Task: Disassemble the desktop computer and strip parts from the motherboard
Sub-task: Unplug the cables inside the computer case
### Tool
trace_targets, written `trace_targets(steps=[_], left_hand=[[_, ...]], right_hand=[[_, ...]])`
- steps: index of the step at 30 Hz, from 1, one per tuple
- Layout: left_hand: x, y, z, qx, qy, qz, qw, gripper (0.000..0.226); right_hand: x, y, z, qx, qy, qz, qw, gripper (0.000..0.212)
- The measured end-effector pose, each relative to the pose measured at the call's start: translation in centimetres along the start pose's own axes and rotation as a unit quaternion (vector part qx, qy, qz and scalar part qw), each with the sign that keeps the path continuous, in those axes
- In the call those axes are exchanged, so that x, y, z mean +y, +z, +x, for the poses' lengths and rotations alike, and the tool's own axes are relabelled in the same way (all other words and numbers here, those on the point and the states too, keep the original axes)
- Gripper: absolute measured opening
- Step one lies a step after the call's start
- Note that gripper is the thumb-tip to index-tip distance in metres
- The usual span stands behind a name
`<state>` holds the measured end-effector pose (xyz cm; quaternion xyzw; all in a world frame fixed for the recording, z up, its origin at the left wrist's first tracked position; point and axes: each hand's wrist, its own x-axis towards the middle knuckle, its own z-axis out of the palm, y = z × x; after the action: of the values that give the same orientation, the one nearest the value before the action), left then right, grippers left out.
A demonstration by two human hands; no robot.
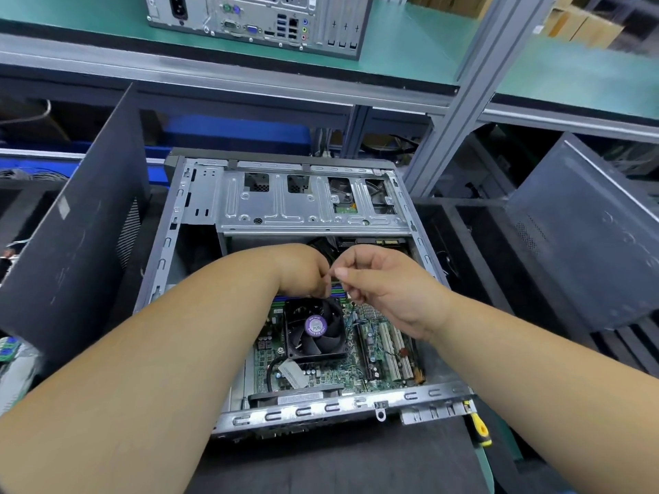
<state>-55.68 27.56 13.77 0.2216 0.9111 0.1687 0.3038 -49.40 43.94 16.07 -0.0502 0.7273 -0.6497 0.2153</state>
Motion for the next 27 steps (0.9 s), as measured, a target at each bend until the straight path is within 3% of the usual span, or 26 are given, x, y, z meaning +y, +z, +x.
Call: trace_targets(steps=[3, 8, 14, 18, 27], left_hand=[[0.5, 0.0, -0.5, 0.021, 0.020, -0.015, 0.999, 0.002], [2.1, 0.7, -1.5, 0.083, 0.049, -0.078, 0.992, 0.012], [6.2, 2.4, -1.1, 0.049, 0.057, -0.099, 0.992, 0.012], [8.6, 3.8, 0.4, 0.025, 0.042, -0.025, 0.998, 0.009], [12.1, 5.6, 3.0, 0.002, -0.020, 0.075, 0.997, 0.031]], right_hand=[[-0.3, -0.3, -0.3, 0.011, -0.006, 0.009, 1.000, 0.015], [-2.0, -2.3, -1.0, 0.046, -0.052, 0.031, 0.997, 0.012], [-1.7, -4.7, -1.0, 0.052, -0.086, 0.009, 0.995, 0.009], [-1.2, -5.6, -0.6, 0.038, -0.107, 0.007, 0.994, 0.007], [0.4, -5.8, 0.2, 0.014, -0.132, 0.029, 0.991, 0.013]])
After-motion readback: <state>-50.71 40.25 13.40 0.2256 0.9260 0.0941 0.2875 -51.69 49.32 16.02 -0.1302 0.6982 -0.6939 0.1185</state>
